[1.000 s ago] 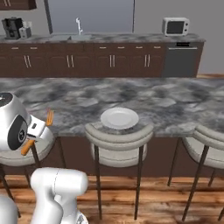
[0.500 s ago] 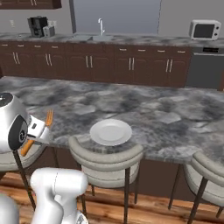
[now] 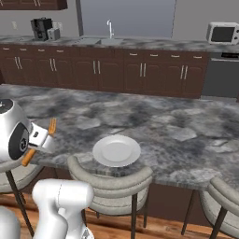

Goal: Take the fork and place it on the left side of the plate. Then take the spoon and place it on the right side of the plate. Make sure they're directly next to the plate.

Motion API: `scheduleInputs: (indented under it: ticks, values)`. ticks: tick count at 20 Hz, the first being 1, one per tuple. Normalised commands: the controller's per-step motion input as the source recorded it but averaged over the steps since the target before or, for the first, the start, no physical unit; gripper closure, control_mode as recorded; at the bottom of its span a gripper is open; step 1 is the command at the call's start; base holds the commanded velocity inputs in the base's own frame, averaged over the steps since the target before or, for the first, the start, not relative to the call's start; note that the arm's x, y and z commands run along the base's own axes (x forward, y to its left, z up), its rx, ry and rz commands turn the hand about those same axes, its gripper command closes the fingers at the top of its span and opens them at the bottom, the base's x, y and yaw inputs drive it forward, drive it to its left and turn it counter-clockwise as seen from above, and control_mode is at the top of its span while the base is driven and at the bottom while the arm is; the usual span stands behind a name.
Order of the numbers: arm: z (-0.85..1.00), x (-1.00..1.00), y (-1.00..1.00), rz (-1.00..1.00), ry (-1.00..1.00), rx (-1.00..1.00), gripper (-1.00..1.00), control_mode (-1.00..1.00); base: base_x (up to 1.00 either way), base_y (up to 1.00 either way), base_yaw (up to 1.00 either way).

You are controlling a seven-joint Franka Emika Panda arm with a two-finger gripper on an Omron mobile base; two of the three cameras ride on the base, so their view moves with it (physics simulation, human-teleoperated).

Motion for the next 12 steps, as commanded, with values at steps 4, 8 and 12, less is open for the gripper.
scheduleInputs:
  ticks: [4,8,12]
  values:
    - [-0.12,1.0,-0.2,0.06,0.0,0.03,1.0,-1.0,0.0,0.0,0.0]
    - [-0.2,1.0,-0.29,0.08,0.0,0.02,1.0,-1.0,0.0,0.0,0.0]
    - [-0.46,0.85,-0.11,0.07,0.0,0.0,1.0,-1.0,0.0,0.0,0.0]
